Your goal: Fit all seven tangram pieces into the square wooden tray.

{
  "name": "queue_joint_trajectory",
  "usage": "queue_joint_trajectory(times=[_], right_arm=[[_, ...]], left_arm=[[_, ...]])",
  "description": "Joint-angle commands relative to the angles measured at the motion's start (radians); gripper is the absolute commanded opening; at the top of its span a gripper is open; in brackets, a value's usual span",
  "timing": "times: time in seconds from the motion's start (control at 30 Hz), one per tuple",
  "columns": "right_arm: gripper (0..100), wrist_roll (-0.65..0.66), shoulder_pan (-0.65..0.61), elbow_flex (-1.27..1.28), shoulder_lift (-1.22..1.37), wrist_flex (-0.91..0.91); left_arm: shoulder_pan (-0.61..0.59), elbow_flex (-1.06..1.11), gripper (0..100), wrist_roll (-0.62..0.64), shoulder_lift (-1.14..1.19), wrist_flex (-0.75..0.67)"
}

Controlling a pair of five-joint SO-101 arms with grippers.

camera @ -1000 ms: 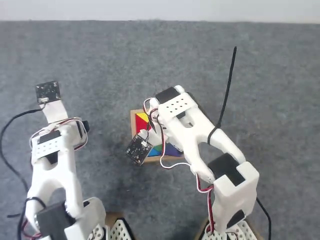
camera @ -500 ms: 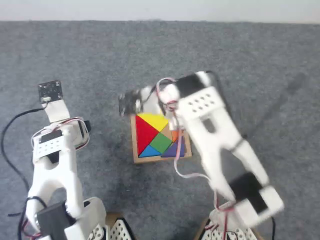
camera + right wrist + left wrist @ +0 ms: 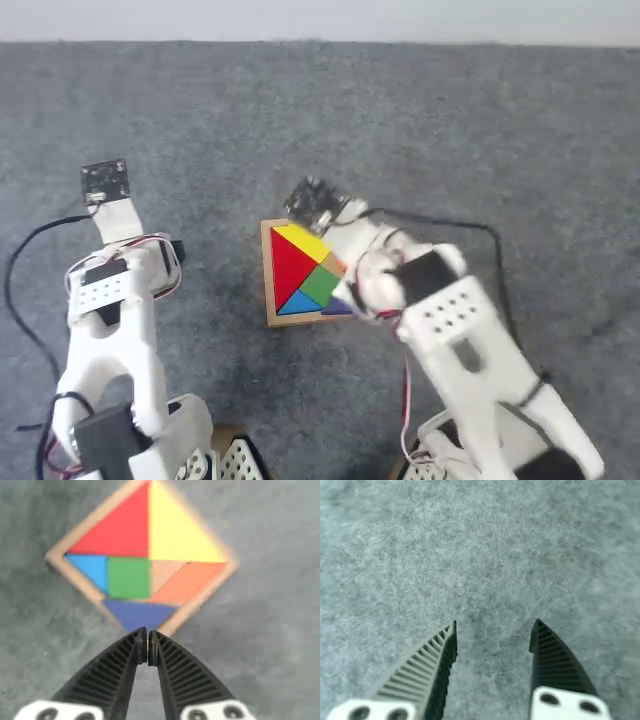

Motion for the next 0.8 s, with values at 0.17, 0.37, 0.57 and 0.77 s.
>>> queue_joint_trajectory(times=[0.17, 0.37, 0.57, 0.77], right_arm=[[0.9, -0.035, -0.056, 0.068, 0.245, -0.151], [0.9, -0.023, -0.056, 0.061, 0.369, -0.205], [0.9, -0.008, -0.002, 0.028, 0.418, -0.211], [0.9, -0.020, 0.131, -0.068, 0.515, -0.219]], left_arm=[[0.005, -0.008, 23, -0.011, -0.025, -0.025], [0.005, -0.007, 23, -0.011, -0.025, -0.025], [0.005, -0.007, 23, -0.011, -0.025, -0.025], [0.005, -0.007, 23, -0.011, -0.025, -0.023]])
